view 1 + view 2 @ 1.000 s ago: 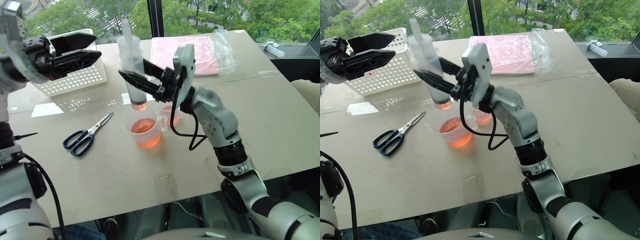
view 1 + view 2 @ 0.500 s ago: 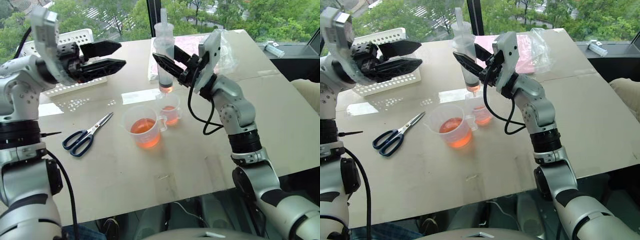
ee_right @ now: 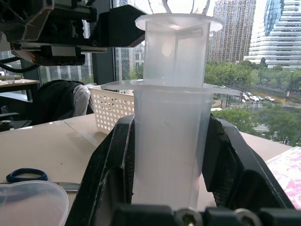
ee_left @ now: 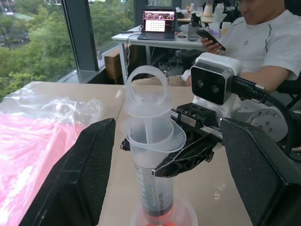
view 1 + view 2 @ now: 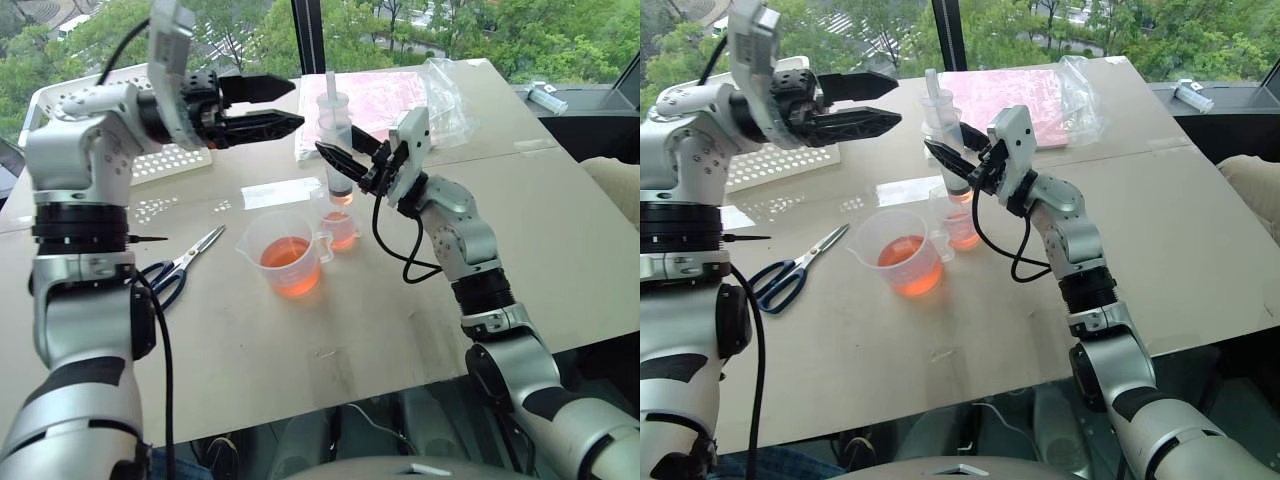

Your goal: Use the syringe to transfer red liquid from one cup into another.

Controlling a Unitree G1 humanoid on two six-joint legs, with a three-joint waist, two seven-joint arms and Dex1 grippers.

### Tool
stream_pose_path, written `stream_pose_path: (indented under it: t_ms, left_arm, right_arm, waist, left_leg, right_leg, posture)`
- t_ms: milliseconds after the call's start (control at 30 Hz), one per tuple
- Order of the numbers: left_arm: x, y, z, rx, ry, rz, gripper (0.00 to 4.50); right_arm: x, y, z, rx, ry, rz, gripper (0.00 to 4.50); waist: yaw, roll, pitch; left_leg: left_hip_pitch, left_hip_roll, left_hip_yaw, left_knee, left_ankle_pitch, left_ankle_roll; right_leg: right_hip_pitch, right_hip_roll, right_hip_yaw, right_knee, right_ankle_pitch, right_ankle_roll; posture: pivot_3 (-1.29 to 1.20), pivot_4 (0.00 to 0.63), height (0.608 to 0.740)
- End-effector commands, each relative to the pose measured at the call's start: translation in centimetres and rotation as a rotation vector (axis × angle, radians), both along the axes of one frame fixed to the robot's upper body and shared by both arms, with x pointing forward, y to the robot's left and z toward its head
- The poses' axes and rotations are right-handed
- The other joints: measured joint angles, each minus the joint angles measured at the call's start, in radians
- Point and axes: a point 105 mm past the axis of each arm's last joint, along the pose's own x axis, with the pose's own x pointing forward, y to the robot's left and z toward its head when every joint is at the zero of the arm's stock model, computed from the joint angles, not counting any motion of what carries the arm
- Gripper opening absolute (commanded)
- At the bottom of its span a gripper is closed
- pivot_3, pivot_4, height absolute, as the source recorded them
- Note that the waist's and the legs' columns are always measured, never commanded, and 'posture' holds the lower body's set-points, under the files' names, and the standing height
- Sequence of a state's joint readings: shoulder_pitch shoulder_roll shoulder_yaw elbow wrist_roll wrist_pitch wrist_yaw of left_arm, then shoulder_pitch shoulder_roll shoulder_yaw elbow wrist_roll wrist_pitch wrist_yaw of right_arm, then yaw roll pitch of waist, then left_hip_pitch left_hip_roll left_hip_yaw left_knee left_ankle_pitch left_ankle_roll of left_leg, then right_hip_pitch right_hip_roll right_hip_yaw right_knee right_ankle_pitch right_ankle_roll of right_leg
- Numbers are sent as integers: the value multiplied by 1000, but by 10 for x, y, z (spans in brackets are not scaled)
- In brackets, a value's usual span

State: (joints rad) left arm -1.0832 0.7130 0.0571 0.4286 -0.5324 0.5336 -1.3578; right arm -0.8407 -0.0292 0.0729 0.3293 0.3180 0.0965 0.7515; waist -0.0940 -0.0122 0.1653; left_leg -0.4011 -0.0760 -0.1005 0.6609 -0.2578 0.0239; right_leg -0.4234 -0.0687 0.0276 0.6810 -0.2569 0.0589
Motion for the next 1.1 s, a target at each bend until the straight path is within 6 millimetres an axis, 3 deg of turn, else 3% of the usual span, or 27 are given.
stream_pose_path:
  t_ms: [33,633,733,900,933,1033,1100]
  left_arm:
    - [2,-10,13,-19,-66,-2,3557]
    - [-4,-25,30,-110,-60,-96,3557]
    - [-6,-28,23,-82,-44,-112,2806]
    - [-6,-30,14,-47,-31,-117,771]
    - [-6,-30,13,-44,-30,-115,754]
    - [-5,-30,7,-14,-32,-106,105]
    - [-4,-30,4,-1,-29,-105,105]
  right_arm:
    - [-8,5,14,10,-76,23,1511]
    - [-9,8,11,-3,-84,32,1511]
    - [-9,9,12,-3,-85,34,1511]
    - [-9,9,13,0,-87,38,1511]
    - [-10,10,13,0,-88,39,1511]
    - [-10,11,14,0,-92,42,1511]
    - [-10,11,15,1,-96,43,1511]
  waist:
    - [-1,0,0]
    - [-1,0,0]
    - [-2,0,0]
    - [-2,0,0]
    - [-1,0,0]
    - [0,0,0]
    - [0,0,0]
  left_leg:
    - [0,0,0,0,0,0]
    - [0,0,0,1,0,0]
    - [0,0,0,1,0,0]
    - [0,0,0,1,0,0]
    - [0,0,0,1,0,0]
    - [0,0,0,1,0,0]
    - [0,0,0,1,0,0]
  right_leg:
    - [0,0,0,0,0,0]
    - [0,-1,0,0,0,0]
    - [0,-1,0,0,0,0]
    - [0,-1,0,0,0,0]
    - [0,-1,0,0,0,0]
    - [0,-1,0,0,0,0]
    - [0,-1,0,0,0,0]
  posture:
    - [0,150,740]
    - [0,150,740]
    - [0,150,740]
    - [0,150,740]
    - [0,150,740]
    - [0,150,740]
    - [0,150,740]
